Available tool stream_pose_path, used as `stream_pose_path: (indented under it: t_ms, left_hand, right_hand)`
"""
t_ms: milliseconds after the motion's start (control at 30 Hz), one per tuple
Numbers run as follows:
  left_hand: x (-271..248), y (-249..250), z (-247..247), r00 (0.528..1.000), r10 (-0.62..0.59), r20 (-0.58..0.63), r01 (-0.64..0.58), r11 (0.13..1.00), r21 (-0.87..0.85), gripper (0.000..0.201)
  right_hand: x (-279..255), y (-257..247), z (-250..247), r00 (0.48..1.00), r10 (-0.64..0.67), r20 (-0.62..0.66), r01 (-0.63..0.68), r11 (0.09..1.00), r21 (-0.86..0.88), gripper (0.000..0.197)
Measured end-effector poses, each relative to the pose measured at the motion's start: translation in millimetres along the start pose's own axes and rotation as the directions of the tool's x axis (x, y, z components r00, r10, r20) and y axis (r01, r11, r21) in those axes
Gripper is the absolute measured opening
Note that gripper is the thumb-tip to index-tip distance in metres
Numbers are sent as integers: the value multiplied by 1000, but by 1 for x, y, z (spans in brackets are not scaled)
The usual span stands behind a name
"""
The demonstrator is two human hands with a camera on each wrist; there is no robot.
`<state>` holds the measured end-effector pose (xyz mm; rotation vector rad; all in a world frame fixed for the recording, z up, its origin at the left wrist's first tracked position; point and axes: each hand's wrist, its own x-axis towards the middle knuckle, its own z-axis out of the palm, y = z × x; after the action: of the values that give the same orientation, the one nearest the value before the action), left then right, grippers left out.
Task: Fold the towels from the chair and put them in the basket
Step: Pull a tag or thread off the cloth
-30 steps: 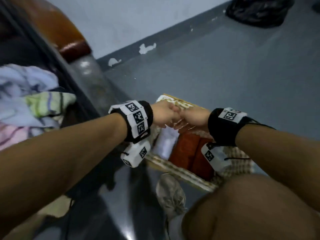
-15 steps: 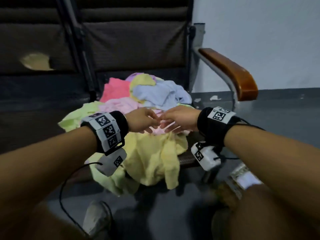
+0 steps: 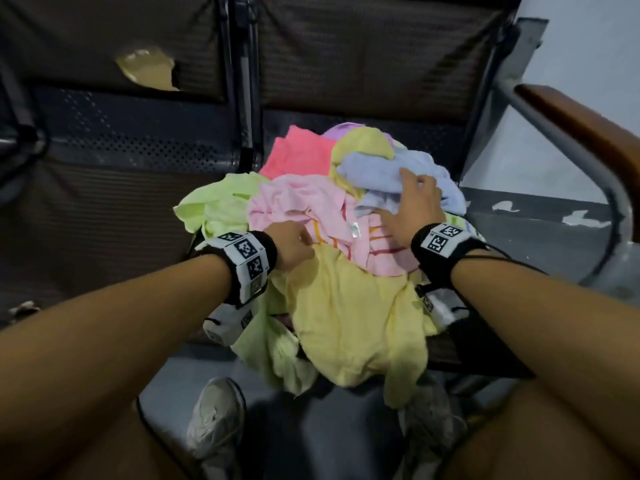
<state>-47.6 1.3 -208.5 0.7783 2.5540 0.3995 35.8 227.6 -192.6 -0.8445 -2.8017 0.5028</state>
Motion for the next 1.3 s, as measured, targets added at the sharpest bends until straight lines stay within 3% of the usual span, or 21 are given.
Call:
stream_pose_path:
  t_ms: [33,100,200,300,367,400,433,467,533,600,700,767,833,900,1000,1100,1167,1233,1300]
  left_hand:
    - [4,4,-1,999,6,-41,-8,999,-41,22]
    - [9,13,-4,993,-2,-122,-12,994,-111,18]
    - [14,25,-5,984,-10,-178,-29,977,-214,25]
    - [12,39,-6,973,51,-224,-133,919,-370,61]
    - [6,48,-11,948,127,-293,-254,855,-452,92]
    - [2,52,-13,931,174,-322,-314,832,-458,96]
    - [-1,55,-14,911,217,-350,-364,822,-438,85]
    - [-4,56,-15,896,242,-373,-387,838,-386,61]
    - [-15,60,-17,880,238,-411,-377,876,-300,20]
    - [-25,61,-16,887,195,-418,-372,838,-399,21]
    - [-38,64,-19,883,121,-453,-390,726,-566,26]
    - [-43,63,-24,879,116,-463,-416,661,-624,14]
    - [-49,60,-32,878,108,-466,-428,614,-663,4]
    - [-51,55,-38,880,61,-471,-403,620,-673,11]
    - [-51,41,-42,887,-20,-462,-297,742,-601,25]
    - [-55,33,-42,911,-2,-413,-164,916,-366,56]
    - [-59,38,-39,920,95,-381,-205,944,-260,71]
    - [-60,47,-37,892,213,-398,-317,924,-215,48]
    - [-60,54,-39,869,201,-453,-350,896,-274,17]
  right_hand:
    - [8,6,2,999,33,32,-32,999,-20,74]
    - [20,15,4,998,11,62,-9,1000,-23,52]
    - [24,13,-1,993,-70,-90,82,987,139,27]
    - [10,-7,-10,983,-109,-151,150,943,297,17]
    - [-8,-26,-15,963,-240,-123,269,899,347,14]
    - [-20,-35,-18,941,-325,-92,336,867,367,14]
    - [-31,-43,-22,914,-402,-58,392,834,387,13]
    - [-41,-48,-25,888,-459,-24,428,807,408,13]
    - [-51,-52,-31,875,-485,-2,424,763,488,8]
    - [-55,-53,-36,900,-434,-36,367,713,597,17]
    - [-51,-48,-38,904,-413,-106,402,742,536,39]
    - [-47,-40,-35,910,-414,26,354,806,474,50]
    - [-45,-28,-29,892,-405,200,329,886,326,31]
    - [-45,-20,-27,907,-364,210,328,926,185,8]
    - [-41,-20,-35,947,-320,24,307,924,229,18]
    - [-45,-36,-42,897,-431,-100,441,848,294,17]
    - [-51,-46,-43,854,-510,-104,517,807,287,18]
    - [-56,-52,-45,824,-554,-118,558,761,331,17]
    - [-57,-50,-46,822,-560,-102,554,745,372,26]
